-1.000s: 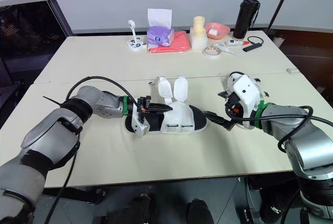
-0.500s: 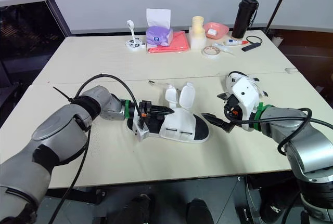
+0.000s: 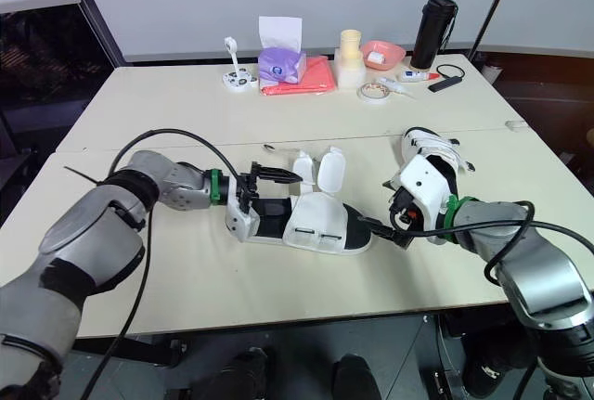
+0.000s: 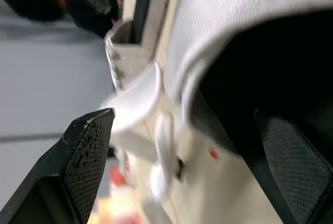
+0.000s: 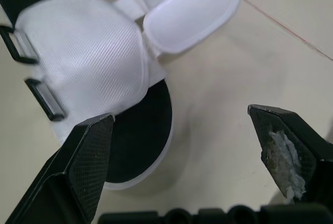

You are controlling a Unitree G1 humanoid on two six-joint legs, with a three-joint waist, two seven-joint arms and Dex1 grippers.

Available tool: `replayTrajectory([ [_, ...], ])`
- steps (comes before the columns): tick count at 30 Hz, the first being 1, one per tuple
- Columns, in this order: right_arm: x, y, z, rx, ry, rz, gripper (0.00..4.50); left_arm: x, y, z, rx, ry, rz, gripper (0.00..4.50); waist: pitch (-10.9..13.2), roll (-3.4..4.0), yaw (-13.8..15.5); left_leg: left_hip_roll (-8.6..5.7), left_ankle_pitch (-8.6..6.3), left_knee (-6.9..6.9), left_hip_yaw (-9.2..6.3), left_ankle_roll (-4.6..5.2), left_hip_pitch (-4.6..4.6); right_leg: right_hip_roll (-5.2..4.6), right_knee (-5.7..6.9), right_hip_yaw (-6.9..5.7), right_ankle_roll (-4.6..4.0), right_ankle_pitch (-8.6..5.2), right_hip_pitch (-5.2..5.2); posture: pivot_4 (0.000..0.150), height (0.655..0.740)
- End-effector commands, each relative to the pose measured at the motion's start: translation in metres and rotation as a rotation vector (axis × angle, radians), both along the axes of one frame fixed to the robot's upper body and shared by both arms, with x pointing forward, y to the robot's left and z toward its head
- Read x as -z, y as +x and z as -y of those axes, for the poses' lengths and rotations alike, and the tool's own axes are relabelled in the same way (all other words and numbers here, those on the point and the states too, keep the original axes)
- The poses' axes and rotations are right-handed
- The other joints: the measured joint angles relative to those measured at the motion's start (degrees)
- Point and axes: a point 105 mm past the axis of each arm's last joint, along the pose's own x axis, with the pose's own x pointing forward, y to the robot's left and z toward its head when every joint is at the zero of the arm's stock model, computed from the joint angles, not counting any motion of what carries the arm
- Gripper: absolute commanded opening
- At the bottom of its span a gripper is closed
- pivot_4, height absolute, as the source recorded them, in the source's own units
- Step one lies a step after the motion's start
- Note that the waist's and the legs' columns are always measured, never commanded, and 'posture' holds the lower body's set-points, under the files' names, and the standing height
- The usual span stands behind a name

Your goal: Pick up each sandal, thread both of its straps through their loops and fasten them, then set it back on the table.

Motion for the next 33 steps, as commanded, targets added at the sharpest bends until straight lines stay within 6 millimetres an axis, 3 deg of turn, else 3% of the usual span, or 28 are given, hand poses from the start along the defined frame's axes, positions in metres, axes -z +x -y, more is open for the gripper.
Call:
replayTrajectory([
  [1,-0.005,0.006,-0.002,-0.028,-0.04,0.063,4.5,-0.009,0.008,-0.025,-0.118,-0.008,-0.068,4.46,0.0,0.0,0.1,0.0,0.0,0.01,0.0,0.0,0.0,0.0,0.0,0.0,0.0,0.0,0.01,0.15,0.74],
  [4,-0.001,0.011,-0.002,-0.042,-0.044,0.073,4.5,-0.016,0.025,-0.041,-0.29,-0.108,-0.244,4.46,0.0,0.03,0.1,-0.01,0.0,0.07,0.0,0.01,0.01,0.0,0.02,-0.01,0.0,0.0,0.04,0.15,0.74],
  [7,0.003,0.012,-0.002,-0.072,-0.063,0.076,4.5,-0.03,0.037,-0.047,-0.356,-0.311,-0.68,4.46,0.0,0.07,0.2,-0.01,-0.01,0.19,-0.02,0.03,-0.01,0.0,0.06,-0.05,-0.01,0.0,0.1,0.15,0.74],
  [10,0.009,0.01,-0.002,-0.107,-0.075,0.057,4.5,-0.044,0.027,-0.05,-0.247,-0.434,-1.035,4.46,0.0,0.06,-0.3,0.04,-0.07,0.41,-0.12,0.13,-0.11,0.02,0.09,-0.12,-0.01,0.0,0.09,0.15,0.74],
  [12,0.01,0.01,-0.003,-0.128,-0.071,0.054,4.5,-0.052,0.015,-0.05,-0.195,-0.468,-1.169,4.46,0.0,0.07,-1.3,0.06,-0.08,0.41,-0.15,0.14,-0.1,0.03,0.12,-0.1,0.0,0.0,0.1,0.15,0.74],
  [13,0.01,0.01,-0.003,-0.137,-0.068,0.051,4.24,-0.054,0.009,-0.05,-0.188,-0.48,-1.217,4.49,0.0,0.07,-1.6,0.08,-0.08,0.41,-0.19,0.14,-0.09,0.04,0.13,-0.11,0.0,-0.01,0.11,0.15,0.74],
  [16,0.013,0.008,-0.006,-0.169,-0.038,0.027,3.21,-0.058,-0.005,-0.048,-0.186,-0.517,-1.318,4.5,0.0,0.09,-2.1,0.12,-0.08,0.41,-0.25,0.14,-0.01,0.06,0.18,-0.04,0.0,-0.01,0.15,0.15,0.74],
  [22,0.022,0.009,-0.012,-0.216,0.016,0.004,0.02,-0.059,-0.01,-0.046,-0.228,-0.616,-1.402,4.5,0.0,0.09,-1.6,0.13,-0.08,0.46,-0.28,0.14,0.08,0.06,0.23,-0.02,-0.02,0.0,0.22,0.15,0.74],
  [33,0.049,0.014,-0.024,-0.266,0.109,-0.077,0.02,-0.038,0.008,-0.043,-0.381,-0.718,-1.371,4.5,0.0,0.09,-1.0,0.08,-0.09,0.5,-0.27,0.12,0.09,0.02,0.19,0.03,-0.03,0.01,0.24,0.15,0.74],
])
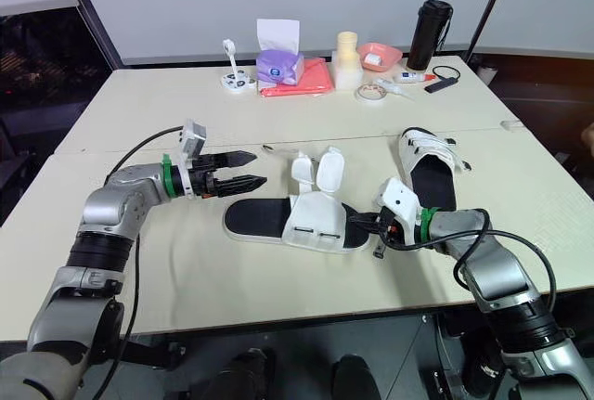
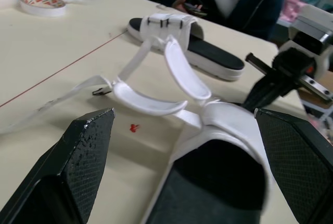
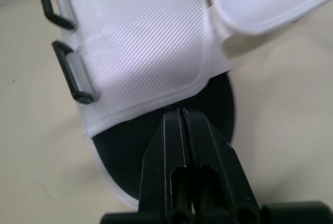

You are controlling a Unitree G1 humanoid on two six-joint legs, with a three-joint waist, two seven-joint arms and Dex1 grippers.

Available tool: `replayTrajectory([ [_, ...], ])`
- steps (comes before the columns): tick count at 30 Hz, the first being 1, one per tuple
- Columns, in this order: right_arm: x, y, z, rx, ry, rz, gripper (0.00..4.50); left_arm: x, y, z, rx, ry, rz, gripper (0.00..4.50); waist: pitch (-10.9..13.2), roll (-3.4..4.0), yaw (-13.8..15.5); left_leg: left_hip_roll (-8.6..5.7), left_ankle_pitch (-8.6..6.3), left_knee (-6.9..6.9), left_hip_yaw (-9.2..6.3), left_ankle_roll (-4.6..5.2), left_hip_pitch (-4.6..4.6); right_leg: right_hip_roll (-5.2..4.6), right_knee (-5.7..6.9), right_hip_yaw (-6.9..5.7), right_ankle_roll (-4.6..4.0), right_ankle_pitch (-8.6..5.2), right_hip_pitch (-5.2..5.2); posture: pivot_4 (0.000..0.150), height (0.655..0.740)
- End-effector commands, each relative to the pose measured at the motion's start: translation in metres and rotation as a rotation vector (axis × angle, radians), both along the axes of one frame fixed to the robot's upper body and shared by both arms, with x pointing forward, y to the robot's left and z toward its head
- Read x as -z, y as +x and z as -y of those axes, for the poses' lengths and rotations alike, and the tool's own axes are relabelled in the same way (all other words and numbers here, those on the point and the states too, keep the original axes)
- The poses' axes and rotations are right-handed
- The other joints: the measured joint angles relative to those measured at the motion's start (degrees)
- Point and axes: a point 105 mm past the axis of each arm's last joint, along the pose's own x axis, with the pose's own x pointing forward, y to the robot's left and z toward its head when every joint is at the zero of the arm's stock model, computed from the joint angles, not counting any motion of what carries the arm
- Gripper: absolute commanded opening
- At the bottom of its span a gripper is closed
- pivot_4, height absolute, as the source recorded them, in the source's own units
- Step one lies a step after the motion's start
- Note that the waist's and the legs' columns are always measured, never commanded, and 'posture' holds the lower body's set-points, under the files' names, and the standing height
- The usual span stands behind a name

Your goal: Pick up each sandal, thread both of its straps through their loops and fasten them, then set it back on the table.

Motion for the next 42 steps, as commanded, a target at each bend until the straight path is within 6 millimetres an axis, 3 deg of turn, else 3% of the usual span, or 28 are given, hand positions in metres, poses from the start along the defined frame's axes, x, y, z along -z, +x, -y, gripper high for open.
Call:
replayTrajectory([
  [1,-0.002,0.001,-0.007,-0.032,0.046,0.008,0.02,-0.008,0.004,0.001,-0.032,-0.012,0.049,4.5,0.0,0.0,-0.1,0.0,0.0,0.0,0.0,0.0,0.0,0.0,0.0,0.0,0.0,0.0,0.0,0.15,0.74],
  [9,0.006,0.002,-0.025,-0.092,0.147,0.007,0.02,-0.006,0.015,0.004,-0.082,-0.018,0.049,4.5,0.0,0.0,-0.3,0.0,0.0,-0.04,-0.01,-0.01,0.02,0.02,0.0,0.0,0.0,0.0,-0.01,0.15,0.74],
  [15,0.013,0.002,-0.038,-0.137,0.18,-0.005,0.02,0.005,0.034,0.016,-0.142,-0.091,-0.057,4.5,0.0,0.0,-0.3,-0.01,0.0,-0.04,0.0,-0.01,0.02,0.03,0.0,-0.02,0.0,0.0,0.01,0.15,0.74],
  [19,0.029,0.001,-0.039,-0.151,0.123,-0.027,0.02,0.018,0.046,0.036,-0.168,-0.175,-0.233,4.5,0.0,-0.02,-0.6,-0.03,0.0,-0.04,0.01,0.0,0.05,0.03,0.0,-0.02,0.0,0.0,0.03,0.15,0.74],
  [25,0.037,0.002,-0.041,-0.167,0.088,-0.032,0.02,0.028,0.05,0.065,-0.141,-0.272,-0.451,4.5,0.0,-0.04,-0.8,-0.02,0.0,-0.06,0.09,-0.01,0.18,0.07,0.0,-0.02,0.01,0.0,0.13,0.15,0.74],
  [28,0.038,0.003,-0.04,-0.167,0.076,-0.027,0.02,0.023,0.059,0.072,-0.188,-0.344,-0.501,4.5,0.0,-0.04,-0.9,-0.02,0.0,-0.07,0.09,-0.01,0.2,0.08,0.01,-0.02,0.01,0.0,0.13,0.15,0.74],
  [35,0.039,0.004,-0.037,-0.151,0.077,-0.023,0.02,-0.01,0.07,0.081,-0.199,-0.599,-0.596,4.5,0.0,-0.05,-0.8,-0.02,0.0,-0.06,0.09,-0.02,0.21,0.07,0.01,-0.03,0.02,0.0,0.16,0.15,0.74],
  [42,0.041,0.002,-0.031,-0.135,0.064,-0.022,0.02,-0.022,0.074,0.084,-0.203,-0.696,-0.621,4.5,0.0,-0.06,-0.7,-0.02,0.0,-0.06,0.11,-0.02,0.22,0.07,0.01,-0.03,0.02,0.0,0.19,0.15,0.74],
])
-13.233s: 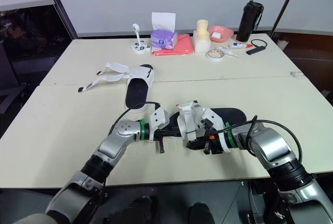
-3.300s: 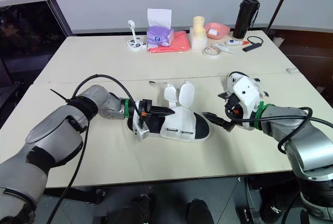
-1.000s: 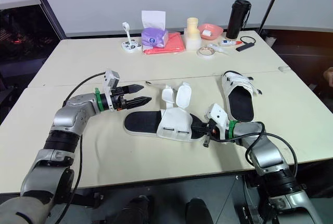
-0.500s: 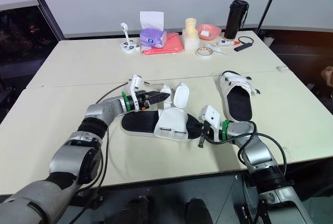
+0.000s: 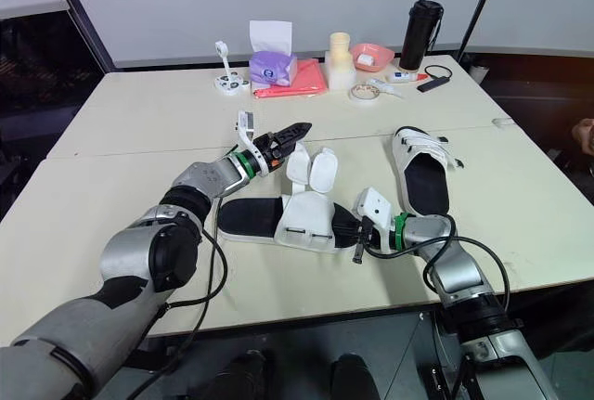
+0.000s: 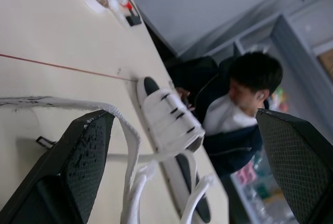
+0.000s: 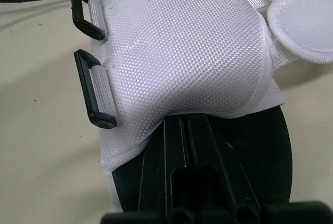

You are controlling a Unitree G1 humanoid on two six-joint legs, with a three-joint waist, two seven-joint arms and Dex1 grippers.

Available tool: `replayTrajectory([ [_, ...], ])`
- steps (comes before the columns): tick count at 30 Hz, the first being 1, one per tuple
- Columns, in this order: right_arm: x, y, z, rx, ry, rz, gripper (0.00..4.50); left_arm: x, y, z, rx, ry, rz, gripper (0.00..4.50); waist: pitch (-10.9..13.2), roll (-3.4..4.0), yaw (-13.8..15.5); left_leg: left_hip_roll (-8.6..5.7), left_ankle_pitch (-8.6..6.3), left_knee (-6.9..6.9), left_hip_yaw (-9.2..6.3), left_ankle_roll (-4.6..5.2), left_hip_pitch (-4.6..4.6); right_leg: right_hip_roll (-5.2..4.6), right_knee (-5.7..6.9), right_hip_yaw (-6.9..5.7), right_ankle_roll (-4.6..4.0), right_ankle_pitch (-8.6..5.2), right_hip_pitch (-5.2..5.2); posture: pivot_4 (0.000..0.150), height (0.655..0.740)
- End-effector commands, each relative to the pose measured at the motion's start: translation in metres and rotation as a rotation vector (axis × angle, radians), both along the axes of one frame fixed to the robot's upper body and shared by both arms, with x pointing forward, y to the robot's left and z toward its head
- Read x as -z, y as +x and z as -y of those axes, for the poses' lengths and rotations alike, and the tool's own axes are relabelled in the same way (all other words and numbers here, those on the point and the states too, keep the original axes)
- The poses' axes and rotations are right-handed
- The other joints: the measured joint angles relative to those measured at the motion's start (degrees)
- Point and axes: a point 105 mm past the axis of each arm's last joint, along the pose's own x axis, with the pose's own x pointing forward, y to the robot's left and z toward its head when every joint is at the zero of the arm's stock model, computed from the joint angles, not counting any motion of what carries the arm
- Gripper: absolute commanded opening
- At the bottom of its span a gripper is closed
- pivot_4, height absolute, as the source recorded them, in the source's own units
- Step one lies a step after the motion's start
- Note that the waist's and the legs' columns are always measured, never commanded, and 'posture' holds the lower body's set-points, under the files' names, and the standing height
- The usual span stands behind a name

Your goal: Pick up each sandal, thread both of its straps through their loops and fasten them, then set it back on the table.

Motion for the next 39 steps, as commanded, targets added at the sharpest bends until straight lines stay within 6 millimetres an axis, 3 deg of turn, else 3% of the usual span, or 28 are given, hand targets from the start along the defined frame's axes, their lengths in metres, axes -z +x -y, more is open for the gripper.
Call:
replayTrajectory([
  [1,0.021,-0.007,0.003,0.012,-0.042,-0.068,0.02,-0.022,0.003,0.002,-0.003,-0.061,0.038,4.5,0.0,0.0,0.1,0.0,0.0,0.0,0.01,0.0,0.0,0.0,0.0,0.0,0.0,0.0,0.0,0.15,0.74],
  [11,0.02,-0.005,0.004,0.023,-0.05,-0.053,0.02,-0.03,0.003,0.0,-0.001,-0.112,0.047,4.5,0.0,0.0,0.1,-0.01,0.0,0.0,0.03,0.0,0.0,0.0,0.0,0.0,0.0,0.0,0.01,0.15,0.74],
  [14,0.019,-0.005,0.004,0.023,-0.052,-0.05,0.0,-0.033,0.003,-0.001,-0.002,-0.124,0.056,3.73,0.0,0.0,0.1,-0.01,0.0,0.0,0.03,-0.01,0.0,0.0,0.0,0.0,0.0,0.0,0.01,0.15,0.74],
  [21,0.018,-0.005,0.005,0.024,-0.058,-0.049,0.0,-0.049,0.003,-0.004,0.013,-0.167,0.104,0.25,0.0,0.0,0.1,-0.01,0.0,0.0,0.04,-0.01,0.0,0.0,-0.01,0.0,0.0,0.0,0.01,0.15,0.74],
  [22,0.018,-0.005,0.005,0.024,-0.058,-0.049,0.0,-0.053,0.002,-0.004,0.02,-0.173,0.116,0.06,0.0,0.0,0.1,-0.01,0.0,0.0,0.04,-0.01,0.0,0.0,-0.01,0.0,0.0,0.0,0.01,0.15,0.74],
  [26,0.018,-0.005,0.005,0.024,-0.058,-0.048,0.0,-0.067,-0.008,-0.004,0.108,-0.167,0.226,0.06,0.0,0.0,0.1,-0.02,0.0,-0.01,0.06,-0.01,0.0,0.0,-0.01,-0.01,0.0,0.0,0.01,0.15,0.74],
  [31,0.017,-0.006,0.005,0.022,-0.06,-0.048,0.0,-0.079,-0.043,0.0,0.348,-0.086,0.475,0.06,0.0,0.01,0.0,-0.01,0.0,-0.04,0.1,-0.01,0.0,0.0,-0.01,0.01,0.0,0.0,0.0,0.15,0.74],
  [35,0.018,-0.006,0.007,0.019,-0.068,-0.048,0.0,-0.061,-0.087,-0.003,0.573,0.074,0.65,0.06,0.0,0.05,0.0,0.02,0.01,-0.21,0.12,-0.03,0.07,0.0,-0.05,0.11,-0.01,0.0,-0.02,0.15,0.74],
  [39,0.018,-0.006,0.008,0.016,-0.078,-0.047,0.0,-0.026,-0.122,-0.01,0.745,0.294,0.777,0.06,0.0,0.05,0.2,0.06,0.03,-0.35,0.01,-0.06,0.19,-0.01,-0.13,0.18,-0.04,0.01,0.03,0.15,0.74],
])
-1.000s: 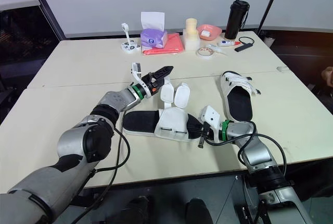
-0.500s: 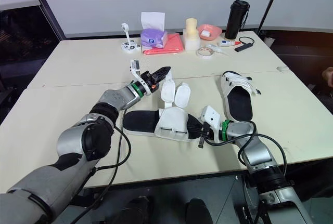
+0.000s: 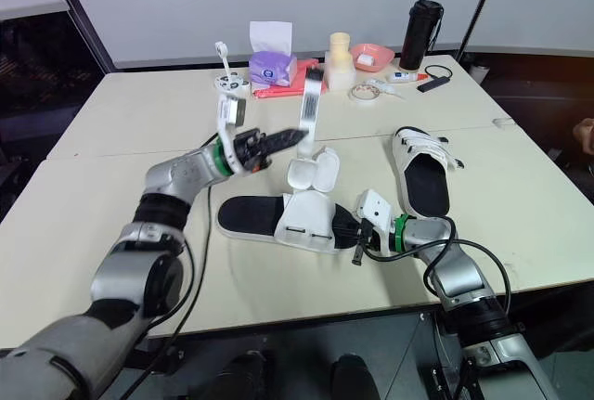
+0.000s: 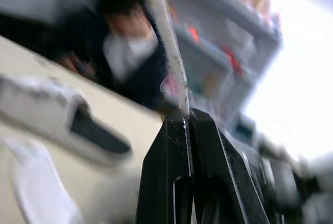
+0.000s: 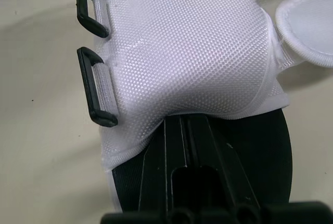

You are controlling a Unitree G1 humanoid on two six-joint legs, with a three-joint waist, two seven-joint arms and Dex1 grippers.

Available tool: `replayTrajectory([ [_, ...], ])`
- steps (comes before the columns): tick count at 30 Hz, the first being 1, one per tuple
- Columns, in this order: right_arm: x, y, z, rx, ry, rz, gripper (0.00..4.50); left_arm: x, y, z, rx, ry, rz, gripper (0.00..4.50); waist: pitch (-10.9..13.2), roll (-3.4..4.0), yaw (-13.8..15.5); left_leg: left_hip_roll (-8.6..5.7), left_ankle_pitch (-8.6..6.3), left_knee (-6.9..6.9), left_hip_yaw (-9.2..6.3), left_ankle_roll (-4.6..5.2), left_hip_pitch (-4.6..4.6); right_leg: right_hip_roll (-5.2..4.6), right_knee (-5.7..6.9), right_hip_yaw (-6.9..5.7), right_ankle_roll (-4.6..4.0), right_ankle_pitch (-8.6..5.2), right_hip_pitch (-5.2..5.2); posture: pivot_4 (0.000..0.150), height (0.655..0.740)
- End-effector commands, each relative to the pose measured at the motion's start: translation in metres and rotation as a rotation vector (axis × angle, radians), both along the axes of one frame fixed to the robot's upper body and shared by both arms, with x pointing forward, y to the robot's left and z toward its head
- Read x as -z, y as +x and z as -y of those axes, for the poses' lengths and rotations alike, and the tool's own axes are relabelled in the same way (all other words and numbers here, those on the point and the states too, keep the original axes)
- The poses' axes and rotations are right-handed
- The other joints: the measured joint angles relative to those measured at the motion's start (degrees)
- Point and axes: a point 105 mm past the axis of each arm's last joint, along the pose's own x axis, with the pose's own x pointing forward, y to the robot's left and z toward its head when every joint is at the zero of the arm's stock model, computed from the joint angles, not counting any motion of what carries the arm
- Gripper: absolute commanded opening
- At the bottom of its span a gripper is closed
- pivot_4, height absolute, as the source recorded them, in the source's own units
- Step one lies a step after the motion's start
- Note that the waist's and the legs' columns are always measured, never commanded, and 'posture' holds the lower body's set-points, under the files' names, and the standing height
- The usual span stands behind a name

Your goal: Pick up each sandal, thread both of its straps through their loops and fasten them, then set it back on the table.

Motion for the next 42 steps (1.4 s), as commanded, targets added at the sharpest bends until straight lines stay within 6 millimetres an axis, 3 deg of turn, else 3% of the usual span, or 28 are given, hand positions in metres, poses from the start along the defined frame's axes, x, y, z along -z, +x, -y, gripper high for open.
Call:
replayTrajectory([
  [1,0.019,-0.003,0.006,0.008,-0.067,-0.061,0.0,0.016,-0.029,0.003,0.126,0.174,0.211,0.06,0.0,0.0,0.2,0.0,0.0,0.0,-0.01,0.0,0.04,0.0,-0.04,0.0,-0.01,0.01,0.07,0.15,0.74],
  [4,0.019,-0.002,0.006,0.003,-0.073,-0.058,0.0,0.054,-0.041,-0.003,0.163,0.348,0.381,0.06,0.0,0.0,0.4,0.0,-0.02,-0.33,0.0,-0.02,0.79,-0.04,-0.42,-0.01,-0.06,0.01,0.81,0.15,0.74],
  [8,0.02,-0.001,0.005,-0.002,-0.078,-0.055,0.0,0.074,-0.046,-0.008,0.187,0.417,0.462,0.06,0.0,0.01,0.5,0.06,-0.03,-0.57,-0.02,-0.01,1.11,-0.04,-0.75,-0.01,-0.08,0.0,1.14,0.15,0.74],
  [9,0.02,-0.001,0.005,-0.003,-0.08,-0.055,0.0,0.082,-0.046,-0.011,0.192,0.448,0.492,0.29,0.0,0.01,0.5,0.07,-0.04,-0.57,-0.03,0.0,1.11,-0.05,-0.77,-0.01,-0.08,0.0,1.15,0.15,0.74],
  [11,0.021,-0.001,0.005,-0.006,-0.083,-0.054,0.0,0.091,-0.045,-0.015,0.197,0.487,0.528,0.82,0.0,0.03,0.3,0.07,-0.05,-0.6,-0.03,0.01,1.11,-0.05,-0.82,-0.01,-0.08,0.0,1.14,0.15,0.74],
  [18,0.021,-0.001,0.006,-0.012,-0.094,-0.053,0.0,0.105,-0.046,-0.03,0.201,0.574,0.606,4.13,0.0,0.02,0.2,0.07,-0.06,-0.7,-0.02,0.03,1.11,-0.05,-0.89,-0.01,-0.07,0.0,1.12,0.15,0.74],
  [22,0.021,0.0,0.006,-0.015,-0.099,-0.051,0.0,0.104,-0.051,-0.045,0.179,0.585,0.506,4.13,0.0,0.03,0.1,0.07,-0.05,-0.7,-0.04,0.03,1.11,-0.04,-0.89,-0.02,-0.07,0.0,1.12,0.15,0.74],
  [28,0.021,-0.001,0.004,-0.025,-0.1,-0.053,0.0,0.101,-0.065,-0.056,0.117,0.511,0.116,4.13,0.0,0.04,0.1,0.14,-0.06,-0.79,-0.06,0.05,1.11,-0.03,-0.89,-0.02,-0.06,0.0,1.07,0.15,0.74],
  [34,0.022,-0.004,0.001,-0.035,-0.099,-0.058,0.0,0.104,-0.059,-0.041,-0.033,0.409,-0.224,4.13,0.0,0.04,0.1,0.23,-0.06,-0.77,-0.09,0.05,1.13,-0.03,-0.89,-0.04,-0.06,-0.01,1.04,0.15,0.74],
  [42,0.019,-0.015,0.0,-0.035,-0.088,-0.065,0.0,0.12,-0.067,-0.015,-0.071,0.411,-0.402,4.13,0.0,0.06,0.7,0.22,-0.06,-0.9,-0.07,0.04,1.13,-0.05,-0.92,-0.03,-0.06,-0.01,1.04,0.15,0.74],
])
